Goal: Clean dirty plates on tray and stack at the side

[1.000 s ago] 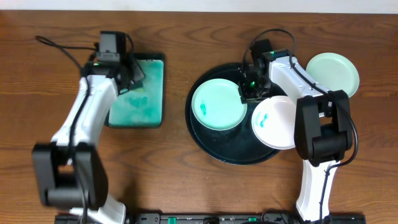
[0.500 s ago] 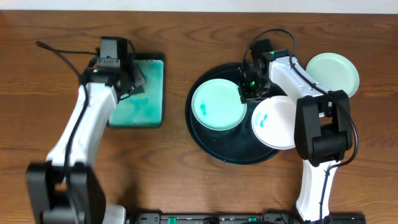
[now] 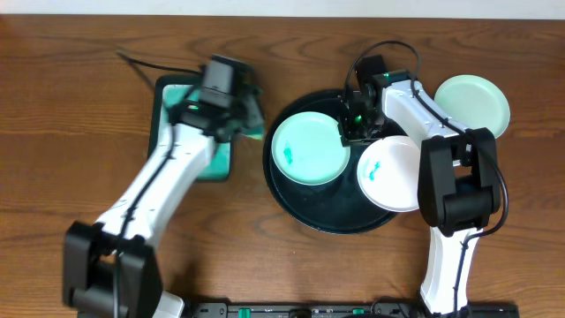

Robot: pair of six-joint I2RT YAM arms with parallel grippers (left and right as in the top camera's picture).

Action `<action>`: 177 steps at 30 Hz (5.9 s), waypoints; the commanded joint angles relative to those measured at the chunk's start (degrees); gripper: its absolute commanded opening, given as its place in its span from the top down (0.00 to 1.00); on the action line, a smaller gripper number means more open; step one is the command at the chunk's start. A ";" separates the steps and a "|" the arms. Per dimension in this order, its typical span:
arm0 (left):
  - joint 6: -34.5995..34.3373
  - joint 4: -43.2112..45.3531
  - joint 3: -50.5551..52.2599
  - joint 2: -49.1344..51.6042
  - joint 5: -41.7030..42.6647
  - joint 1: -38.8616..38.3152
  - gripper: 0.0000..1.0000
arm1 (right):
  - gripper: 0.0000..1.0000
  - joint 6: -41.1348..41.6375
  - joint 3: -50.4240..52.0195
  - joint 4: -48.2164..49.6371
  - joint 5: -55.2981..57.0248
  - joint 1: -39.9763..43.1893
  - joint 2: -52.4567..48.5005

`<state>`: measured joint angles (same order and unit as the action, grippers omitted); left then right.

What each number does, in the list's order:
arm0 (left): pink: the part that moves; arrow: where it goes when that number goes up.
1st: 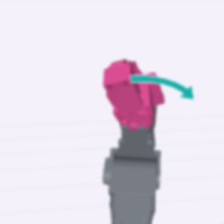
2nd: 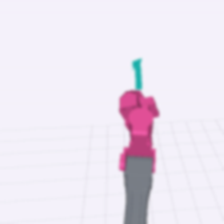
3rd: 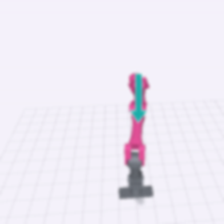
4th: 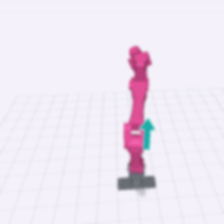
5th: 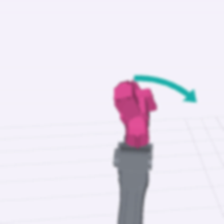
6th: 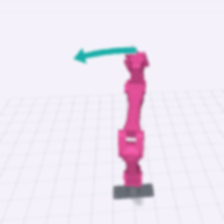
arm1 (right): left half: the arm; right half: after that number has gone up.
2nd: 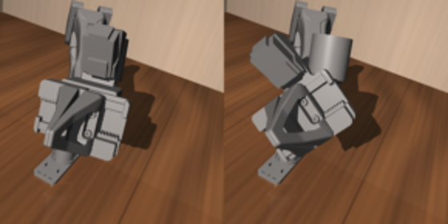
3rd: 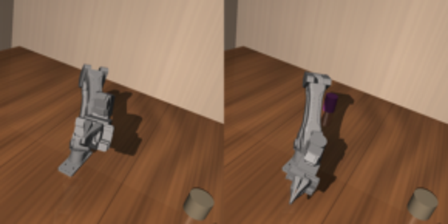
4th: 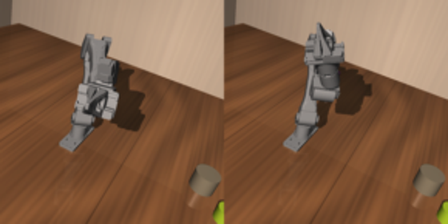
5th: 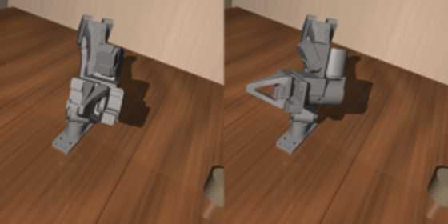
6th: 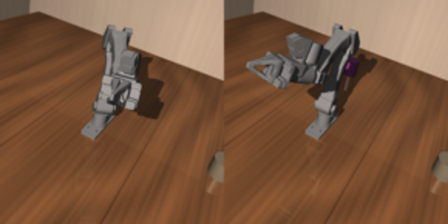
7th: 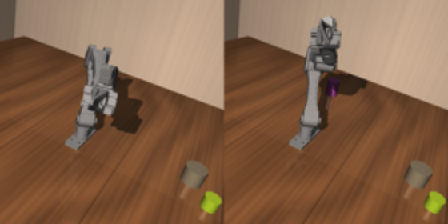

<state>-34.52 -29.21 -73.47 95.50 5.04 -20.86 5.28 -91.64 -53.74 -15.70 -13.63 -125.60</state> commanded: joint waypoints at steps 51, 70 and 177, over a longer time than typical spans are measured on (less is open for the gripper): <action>-6.03 15.15 1.22 18.27 4.90 -9.44 0.93 | 0.99 1.11 1.42 1.03 0.68 -0.72 -1.92; 13.68 20.24 1.18 20.37 -18.95 -8.46 0.93 | 0.99 1.09 1.42 0.15 0.70 -0.68 -1.92; 8.70 3.52 1.16 15.67 -11.67 19.82 0.92 | 0.99 -40.35 -0.44 12.81 69.05 -29.94 22.84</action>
<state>-25.50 -25.54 -72.03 110.91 -6.33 -1.19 -39.99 -91.79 -37.32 68.27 -46.63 -103.22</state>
